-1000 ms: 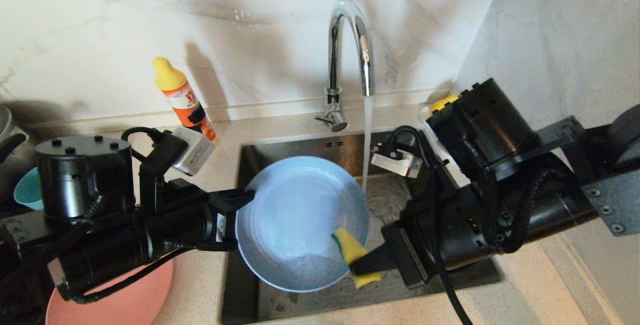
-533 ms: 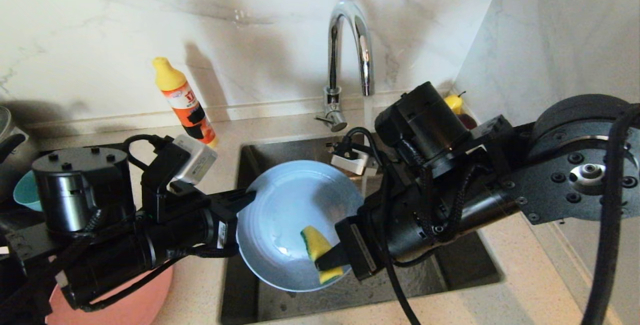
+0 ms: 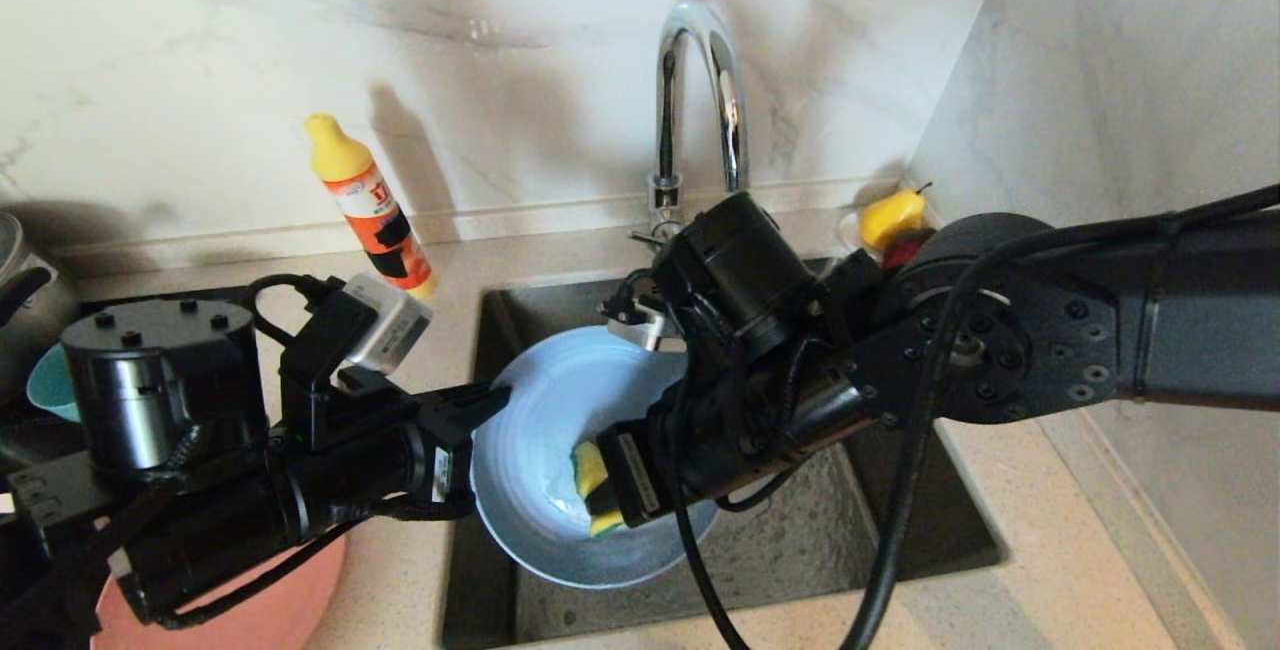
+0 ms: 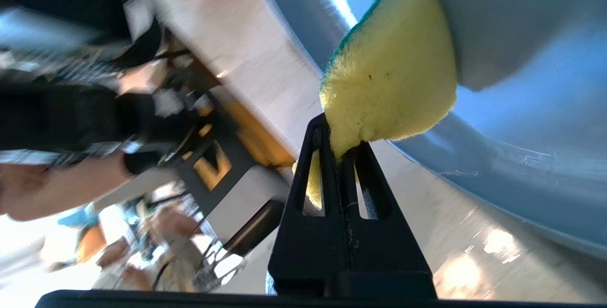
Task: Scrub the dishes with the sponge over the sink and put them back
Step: Wipe the plate
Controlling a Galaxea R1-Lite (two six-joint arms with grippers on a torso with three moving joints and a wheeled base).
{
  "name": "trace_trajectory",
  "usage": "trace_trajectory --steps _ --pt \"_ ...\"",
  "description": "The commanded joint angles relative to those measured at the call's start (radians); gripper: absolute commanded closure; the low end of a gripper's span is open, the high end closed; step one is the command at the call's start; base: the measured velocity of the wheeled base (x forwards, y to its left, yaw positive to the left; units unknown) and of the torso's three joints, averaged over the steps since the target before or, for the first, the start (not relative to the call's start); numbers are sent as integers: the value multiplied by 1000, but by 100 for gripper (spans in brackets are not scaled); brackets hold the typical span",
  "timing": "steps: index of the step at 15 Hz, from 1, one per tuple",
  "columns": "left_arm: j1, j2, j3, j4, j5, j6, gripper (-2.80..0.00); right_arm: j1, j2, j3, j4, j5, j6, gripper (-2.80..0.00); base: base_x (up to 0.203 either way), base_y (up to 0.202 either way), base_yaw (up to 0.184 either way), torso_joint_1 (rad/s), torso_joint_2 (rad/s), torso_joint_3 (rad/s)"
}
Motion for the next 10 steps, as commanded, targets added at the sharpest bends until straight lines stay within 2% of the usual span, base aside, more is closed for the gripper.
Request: trace_trajectory --steps 1,10 --pt "0 -7 2 -4 -1 0 0 0 45 -30 2 -22 3 0 0 0 0 0 0 0" --pt "0 -34 5 -4 -3 -11 0 15 59 -137 51 -26 3 0 0 0 0 0 0 0"
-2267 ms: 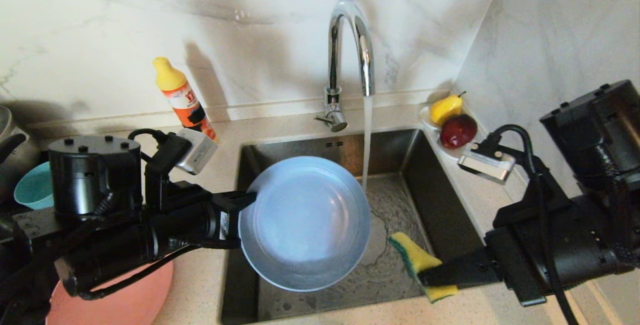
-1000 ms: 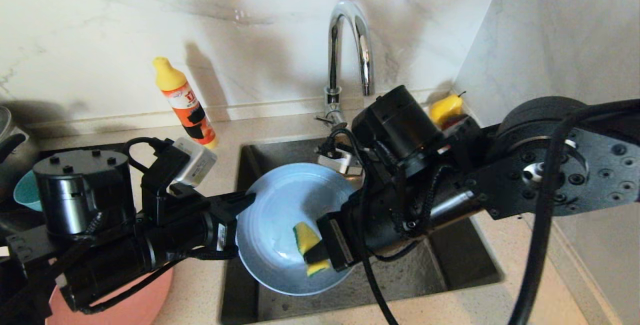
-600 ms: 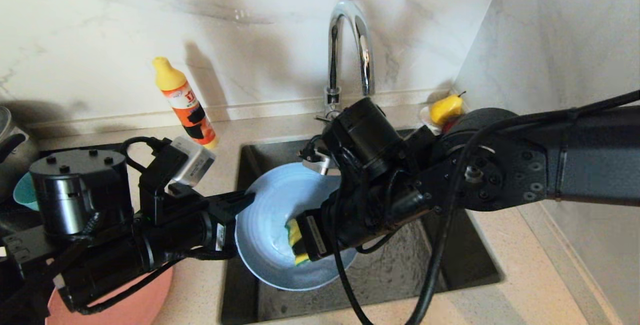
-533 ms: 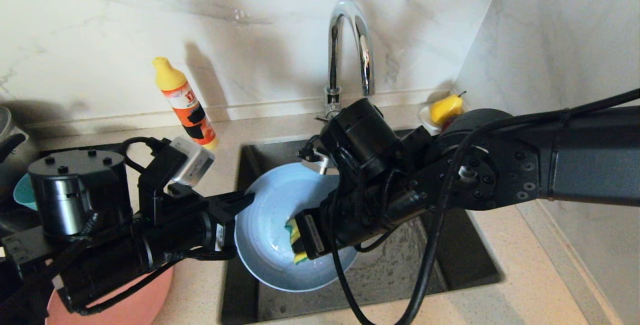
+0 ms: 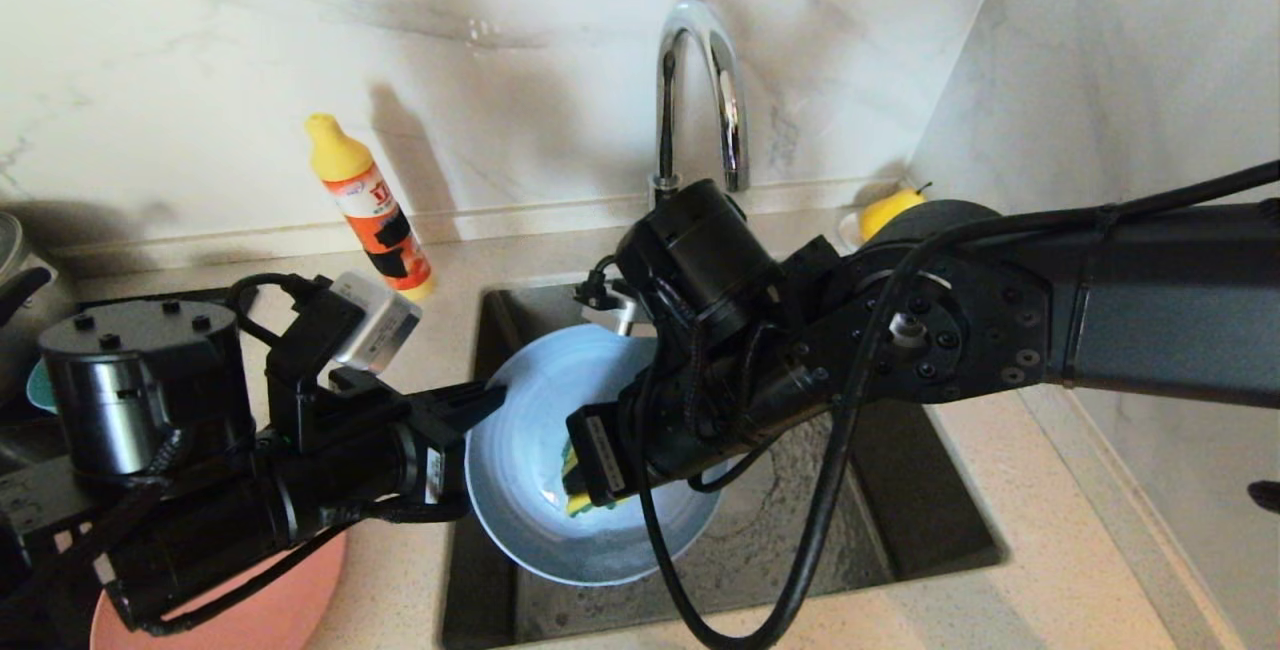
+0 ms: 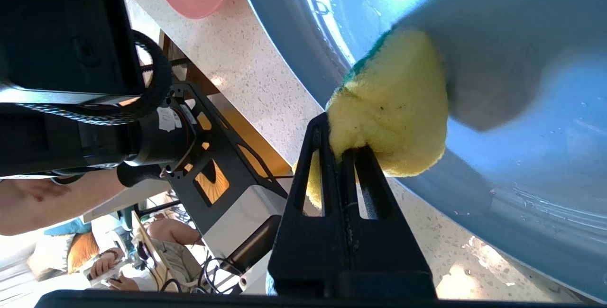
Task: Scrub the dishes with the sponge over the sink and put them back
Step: Wipe the plate
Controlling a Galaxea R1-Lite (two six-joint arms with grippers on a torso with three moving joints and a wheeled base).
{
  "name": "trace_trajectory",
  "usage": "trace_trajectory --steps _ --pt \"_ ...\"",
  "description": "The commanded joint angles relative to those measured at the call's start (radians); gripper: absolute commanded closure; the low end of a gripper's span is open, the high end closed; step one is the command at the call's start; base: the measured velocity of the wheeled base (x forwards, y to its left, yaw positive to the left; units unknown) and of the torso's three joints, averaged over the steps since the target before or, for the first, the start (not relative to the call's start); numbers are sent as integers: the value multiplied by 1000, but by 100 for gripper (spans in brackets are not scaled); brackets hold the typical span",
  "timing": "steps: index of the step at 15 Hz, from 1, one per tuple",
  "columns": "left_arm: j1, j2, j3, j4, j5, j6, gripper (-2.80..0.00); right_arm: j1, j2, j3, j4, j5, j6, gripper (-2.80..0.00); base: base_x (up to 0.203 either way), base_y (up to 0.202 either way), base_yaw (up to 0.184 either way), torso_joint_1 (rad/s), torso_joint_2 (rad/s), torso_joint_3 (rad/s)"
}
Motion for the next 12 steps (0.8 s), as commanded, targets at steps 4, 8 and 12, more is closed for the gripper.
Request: trace_trajectory --steps 4,8,12 --pt "0 -19 5 -3 0 -6 0 -17 -15 -37 25 -1 2 0 0 0 0 0 0 0" --pt "1 -21 8 -4 0 -11 0 -63 -12 -85 37 -5 0 0 0 0 0 0 0 0" --pt "1 -33 5 -3 1 -11 0 -124 -57 -67 89 -4 -1 0 0 0 0 0 0 0"
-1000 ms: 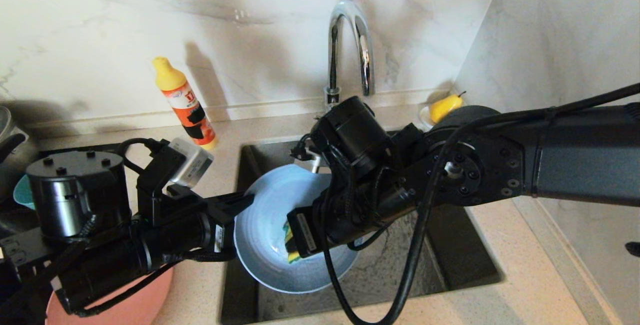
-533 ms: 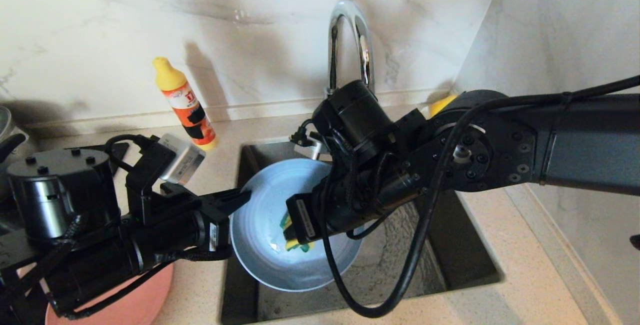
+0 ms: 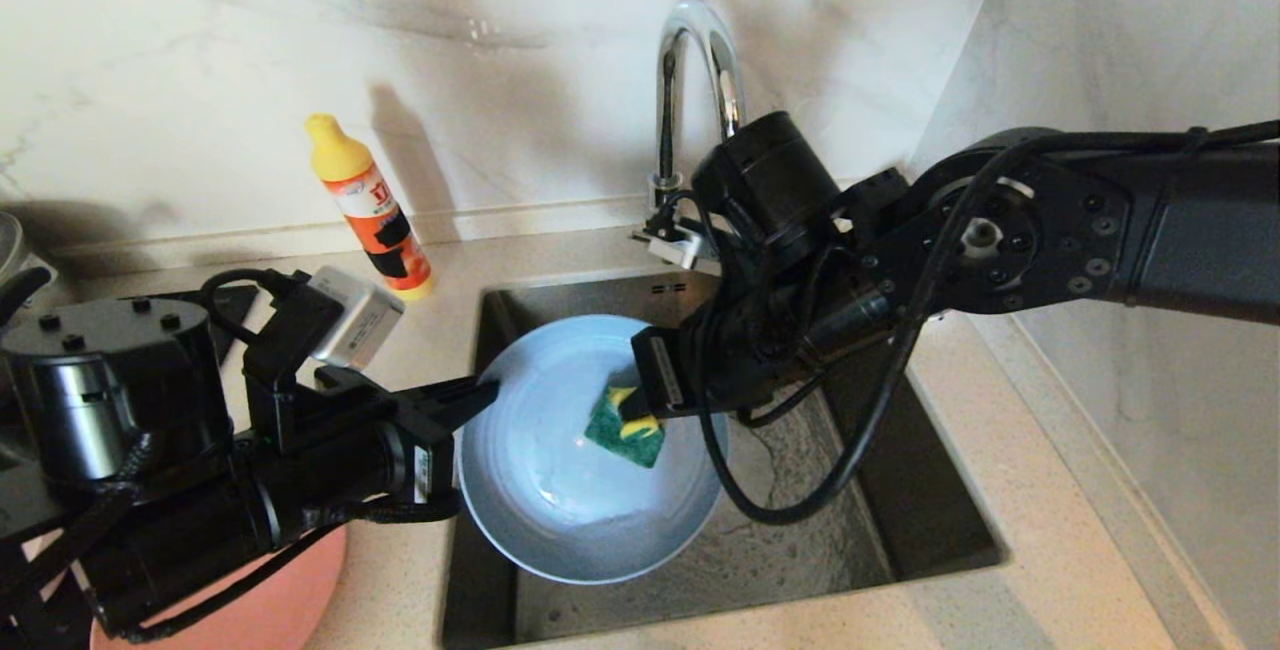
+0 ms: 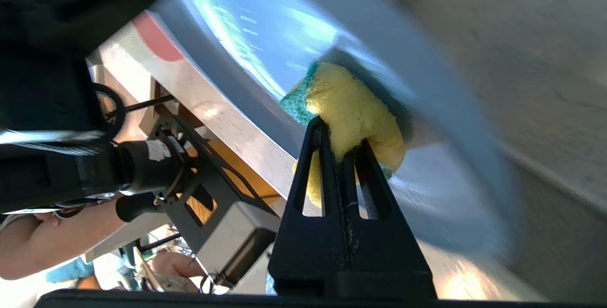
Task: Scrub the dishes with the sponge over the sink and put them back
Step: Wipe the plate
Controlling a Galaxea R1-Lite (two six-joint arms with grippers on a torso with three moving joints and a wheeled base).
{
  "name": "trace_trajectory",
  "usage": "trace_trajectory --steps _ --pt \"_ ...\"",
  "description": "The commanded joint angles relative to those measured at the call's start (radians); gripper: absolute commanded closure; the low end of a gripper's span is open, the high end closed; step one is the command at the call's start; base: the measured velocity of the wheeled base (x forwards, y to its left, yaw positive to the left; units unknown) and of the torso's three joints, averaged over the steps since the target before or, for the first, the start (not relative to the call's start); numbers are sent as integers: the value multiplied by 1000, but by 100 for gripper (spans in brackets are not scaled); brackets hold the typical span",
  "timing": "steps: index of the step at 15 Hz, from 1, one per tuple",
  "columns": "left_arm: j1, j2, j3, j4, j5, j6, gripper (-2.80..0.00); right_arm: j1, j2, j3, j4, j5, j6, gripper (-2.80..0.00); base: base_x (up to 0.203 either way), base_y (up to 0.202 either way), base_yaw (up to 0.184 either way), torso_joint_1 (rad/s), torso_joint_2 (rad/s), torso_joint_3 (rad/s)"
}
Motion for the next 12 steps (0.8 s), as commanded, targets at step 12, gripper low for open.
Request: trace_trajectory --steps 12 --pt "1 -9 -6 -4 1 -33 0 93 -13 141 -45 3 1 0 0 0 0 0 0 0"
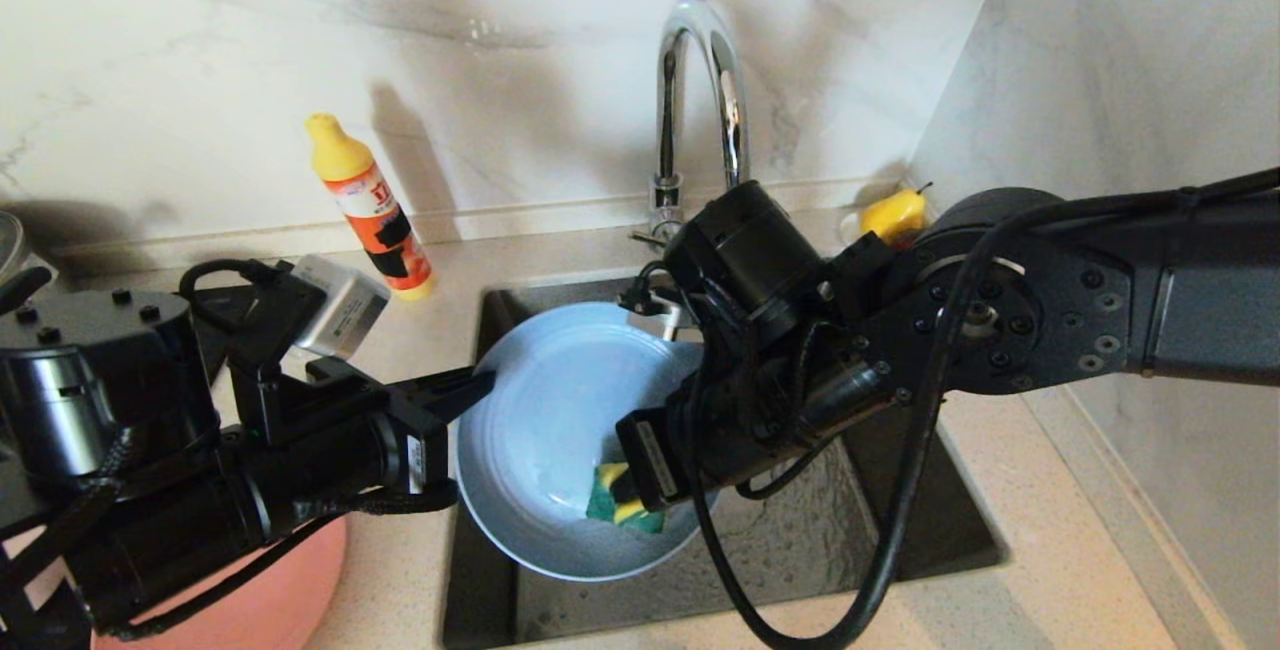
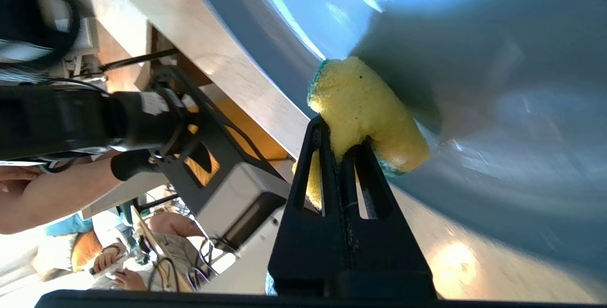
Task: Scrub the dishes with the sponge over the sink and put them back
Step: Wipe the plate
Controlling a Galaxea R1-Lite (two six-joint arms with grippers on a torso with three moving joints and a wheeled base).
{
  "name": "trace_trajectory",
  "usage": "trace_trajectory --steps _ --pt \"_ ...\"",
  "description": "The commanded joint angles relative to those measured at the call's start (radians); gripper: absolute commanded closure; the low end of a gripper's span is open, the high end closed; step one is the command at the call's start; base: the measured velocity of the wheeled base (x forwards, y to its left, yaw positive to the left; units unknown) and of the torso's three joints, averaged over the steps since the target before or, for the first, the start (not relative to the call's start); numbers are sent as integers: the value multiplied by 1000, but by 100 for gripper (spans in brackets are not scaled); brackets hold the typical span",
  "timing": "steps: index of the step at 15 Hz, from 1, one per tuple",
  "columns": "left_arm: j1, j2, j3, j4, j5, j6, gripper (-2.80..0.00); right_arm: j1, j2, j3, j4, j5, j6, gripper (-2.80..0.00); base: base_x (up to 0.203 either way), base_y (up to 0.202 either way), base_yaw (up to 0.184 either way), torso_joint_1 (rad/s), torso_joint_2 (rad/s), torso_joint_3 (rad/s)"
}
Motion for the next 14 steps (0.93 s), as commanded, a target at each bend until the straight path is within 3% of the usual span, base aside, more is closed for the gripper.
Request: trace_trajectory --steps 1,5,9,14 --pt "0 7 2 -4 -2 2 0 19 32 -41 1 2 4 0 0 0 0 0 0 0" --pt "0 15 5 -4 -4 0 0 51 85 -172 9 0 4 0 0 0 0 0 0 0" --pt "-2 17 15 -4 -4 -9 0 47 78 -178 -23 -1 5 0 0 0 0 0 0 0" --pt "-2 10 25 -4 -3 -10 0 -22 -2 -173 -12 0 4 0 0 0 0 0 0 0"
